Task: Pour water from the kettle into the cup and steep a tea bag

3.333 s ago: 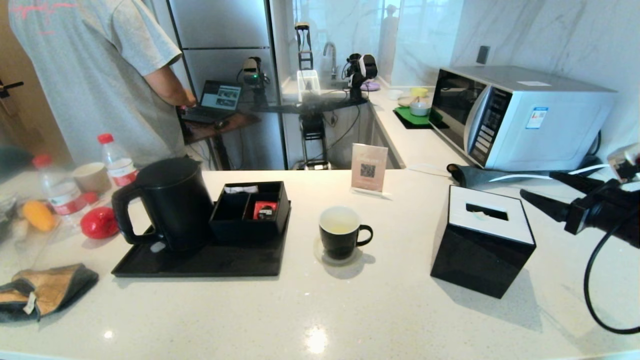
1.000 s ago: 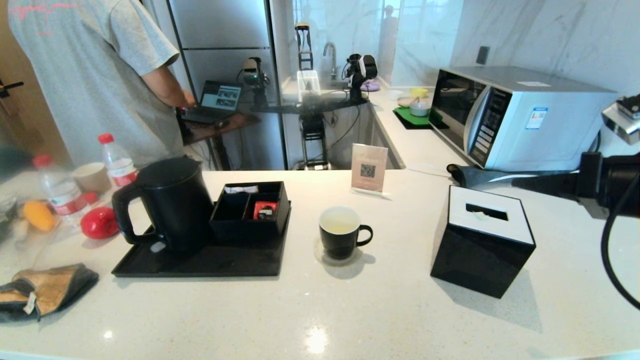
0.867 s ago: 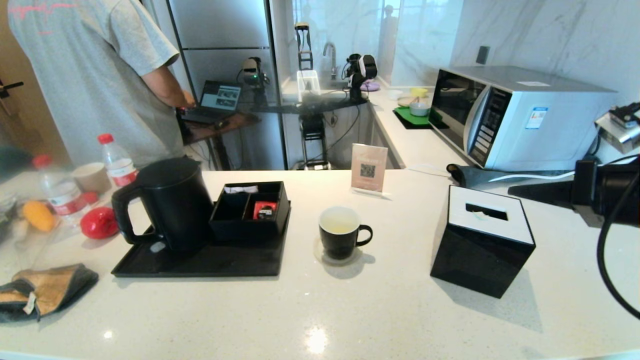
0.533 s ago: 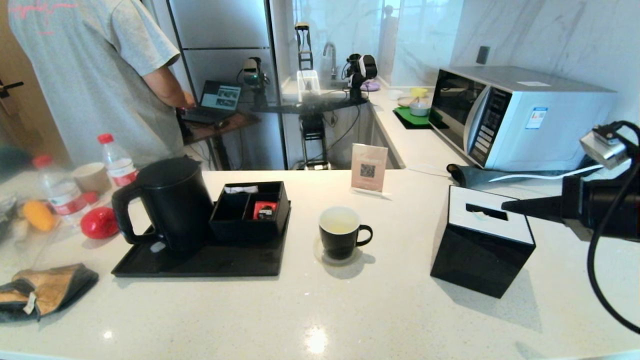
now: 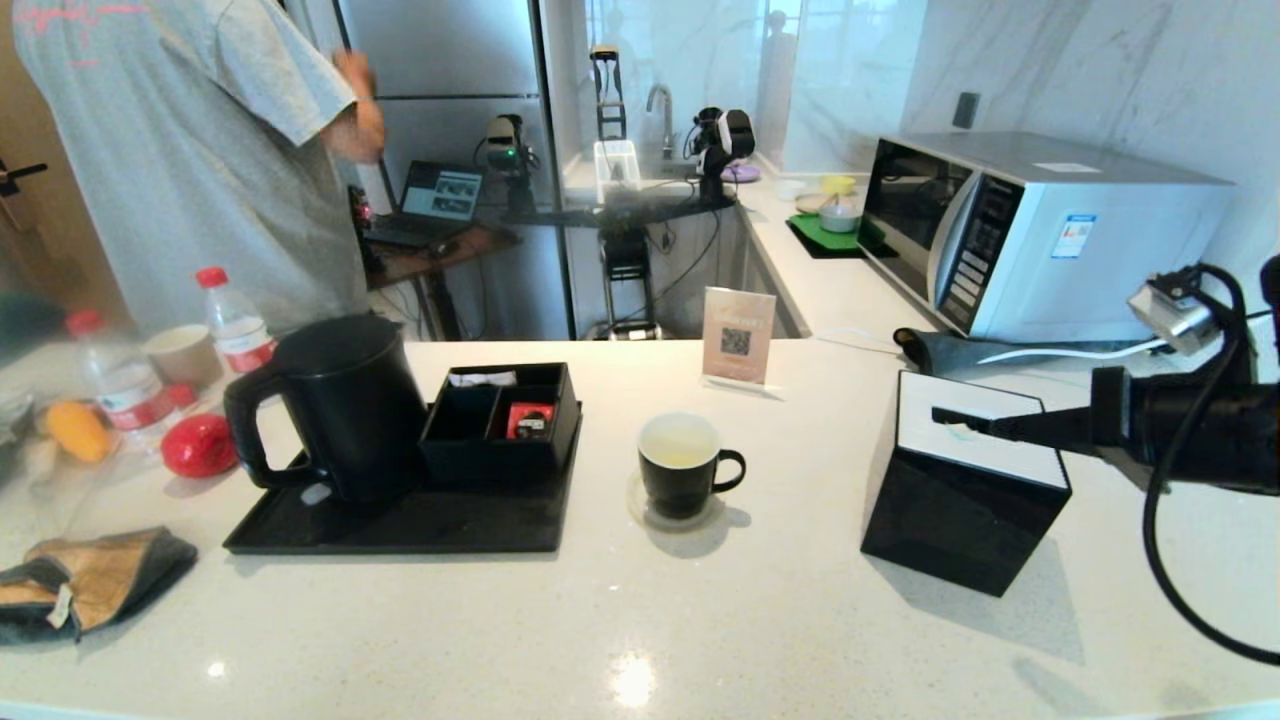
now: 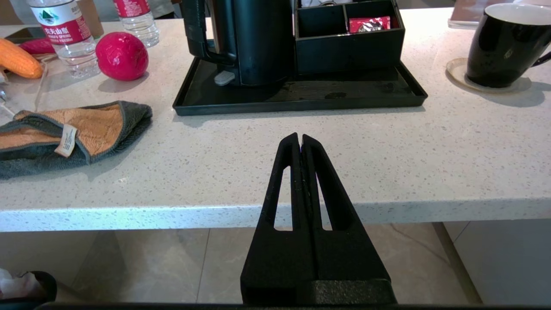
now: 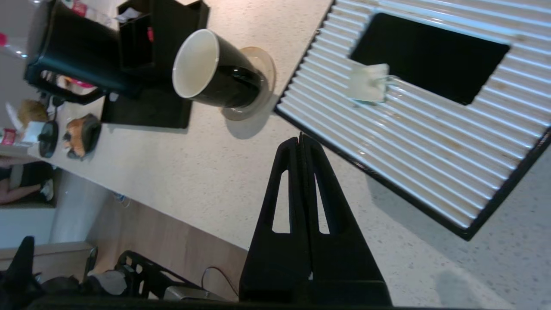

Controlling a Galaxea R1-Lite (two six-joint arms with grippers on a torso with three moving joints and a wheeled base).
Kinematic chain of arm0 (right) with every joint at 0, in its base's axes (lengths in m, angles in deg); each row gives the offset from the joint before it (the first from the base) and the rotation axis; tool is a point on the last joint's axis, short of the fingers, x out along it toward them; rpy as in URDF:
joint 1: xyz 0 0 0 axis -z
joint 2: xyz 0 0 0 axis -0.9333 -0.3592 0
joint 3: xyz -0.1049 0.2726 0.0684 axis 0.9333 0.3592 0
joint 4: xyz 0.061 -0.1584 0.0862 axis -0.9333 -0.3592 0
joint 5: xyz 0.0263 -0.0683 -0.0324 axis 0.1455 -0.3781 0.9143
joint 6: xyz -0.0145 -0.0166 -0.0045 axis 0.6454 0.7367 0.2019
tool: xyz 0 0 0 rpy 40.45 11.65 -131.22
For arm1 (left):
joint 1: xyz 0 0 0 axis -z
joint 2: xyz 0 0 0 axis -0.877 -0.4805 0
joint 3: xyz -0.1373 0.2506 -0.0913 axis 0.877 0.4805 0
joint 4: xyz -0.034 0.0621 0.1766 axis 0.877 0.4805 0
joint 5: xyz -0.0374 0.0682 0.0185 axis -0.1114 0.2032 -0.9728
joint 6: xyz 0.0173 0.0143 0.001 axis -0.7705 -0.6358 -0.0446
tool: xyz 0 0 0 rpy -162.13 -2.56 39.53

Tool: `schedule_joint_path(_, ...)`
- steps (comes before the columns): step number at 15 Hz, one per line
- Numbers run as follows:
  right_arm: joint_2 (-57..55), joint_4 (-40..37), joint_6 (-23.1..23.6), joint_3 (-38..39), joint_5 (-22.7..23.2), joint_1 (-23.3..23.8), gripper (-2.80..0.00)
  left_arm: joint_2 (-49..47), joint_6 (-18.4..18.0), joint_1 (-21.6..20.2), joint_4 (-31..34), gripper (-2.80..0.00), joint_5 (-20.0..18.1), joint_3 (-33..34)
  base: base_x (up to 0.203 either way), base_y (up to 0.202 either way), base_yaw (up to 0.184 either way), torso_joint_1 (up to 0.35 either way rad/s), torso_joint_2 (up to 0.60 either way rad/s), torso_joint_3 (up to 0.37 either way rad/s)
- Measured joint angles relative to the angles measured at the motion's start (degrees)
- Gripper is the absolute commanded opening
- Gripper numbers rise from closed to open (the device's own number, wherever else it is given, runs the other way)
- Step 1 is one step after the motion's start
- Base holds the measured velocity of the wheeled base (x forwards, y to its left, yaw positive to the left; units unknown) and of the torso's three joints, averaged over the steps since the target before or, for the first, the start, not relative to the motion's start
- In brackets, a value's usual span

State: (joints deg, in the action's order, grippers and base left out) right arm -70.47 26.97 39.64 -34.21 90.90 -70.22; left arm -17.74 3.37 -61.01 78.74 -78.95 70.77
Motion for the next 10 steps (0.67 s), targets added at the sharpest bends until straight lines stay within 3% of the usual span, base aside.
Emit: schedule_joint_path(10, -4.4, 1.01, 0.05, -0.76, -1.43, -0.63, -2.8, 0.0, 0.0, 0.0, 0.0, -2.8, 0.05, 0.0, 0.0, 0.0, 0.0, 0.0, 0.0, 0.0)
